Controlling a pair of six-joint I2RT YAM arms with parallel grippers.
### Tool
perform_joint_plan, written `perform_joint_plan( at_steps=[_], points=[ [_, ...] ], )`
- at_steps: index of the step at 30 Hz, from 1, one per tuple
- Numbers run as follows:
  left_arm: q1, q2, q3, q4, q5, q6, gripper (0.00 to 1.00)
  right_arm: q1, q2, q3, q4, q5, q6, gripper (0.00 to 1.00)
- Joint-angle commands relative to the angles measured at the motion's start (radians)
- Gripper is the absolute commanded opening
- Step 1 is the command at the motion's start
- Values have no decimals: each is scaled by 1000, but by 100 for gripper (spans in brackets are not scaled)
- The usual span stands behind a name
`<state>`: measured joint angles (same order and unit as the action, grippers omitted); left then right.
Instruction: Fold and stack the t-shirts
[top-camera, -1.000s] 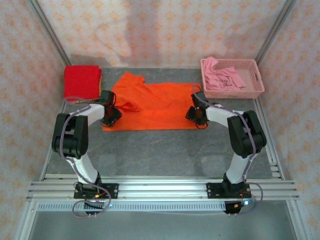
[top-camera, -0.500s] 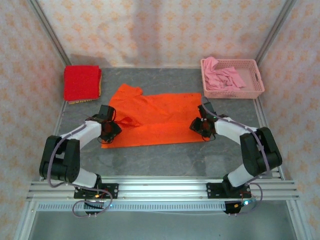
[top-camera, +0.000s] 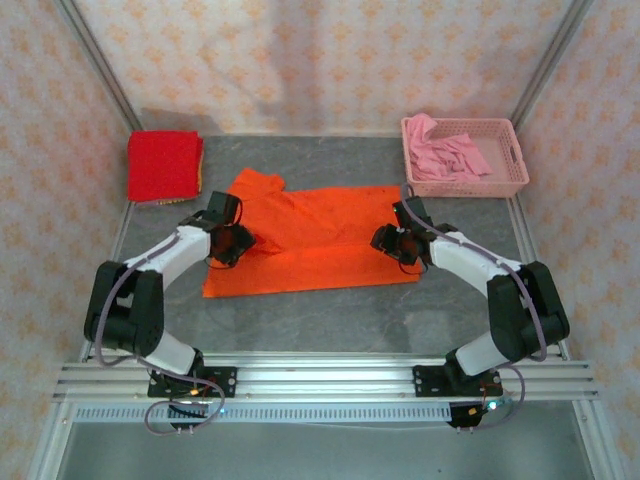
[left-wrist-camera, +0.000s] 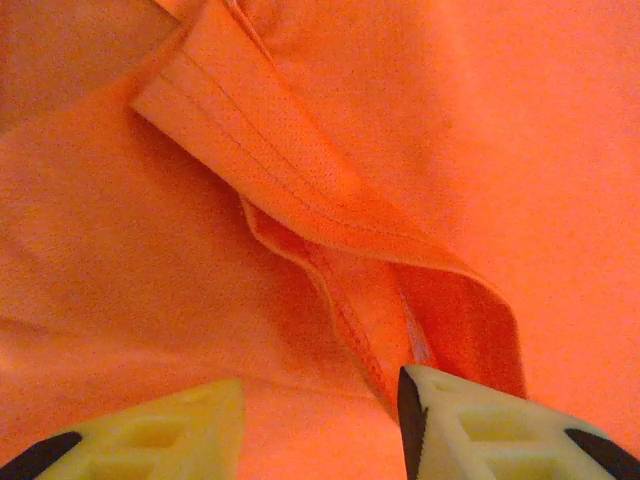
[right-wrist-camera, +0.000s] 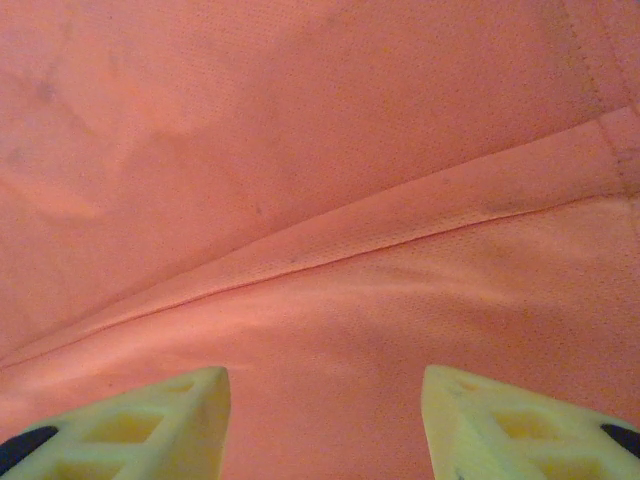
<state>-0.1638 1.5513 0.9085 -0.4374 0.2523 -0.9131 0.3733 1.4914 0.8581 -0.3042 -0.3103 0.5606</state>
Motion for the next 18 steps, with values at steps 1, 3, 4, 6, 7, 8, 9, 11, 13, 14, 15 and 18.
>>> perform_joint_plan(
  at_steps=[1,3,4,6,7,8,9,11,13,14,15,18],
  points=[
    [-7,55,55,35,46,-48,44,3,3,11,-9,35,-5,54],
    [-8,87,87,47,56,-49,44,3,-4,12,-19,44,-14,54],
    [-8,105,108,48,49,-45,44,3,-7,12,-24,47,-18,54],
    [-7,141,152,38,29,-35,44,3,-14,10,-26,56,-23,54],
    [-8,164,176,32,24,-29,44,3,-15,9,-28,59,-24,54],
    [-8,182,199,29,22,-27,44,3,-16,10,-30,61,-26,54],
    [-8,200,219,30,22,-27,44,3,-18,10,-32,62,-28,54],
    [-8,230,255,36,17,-27,45,3,-20,10,-35,63,-29,54],
    [-8,267,296,35,5,-21,45,4,-26,10,-35,69,-30,54],
    [-7,282,313,38,6,-17,46,3,-26,12,-35,70,-31,54],
    [-7,301,333,48,13,-8,48,3,-27,15,-39,72,-33,54],
    [-8,346,391,55,27,20,58,3,-31,27,-42,80,-37,54]
  ],
)
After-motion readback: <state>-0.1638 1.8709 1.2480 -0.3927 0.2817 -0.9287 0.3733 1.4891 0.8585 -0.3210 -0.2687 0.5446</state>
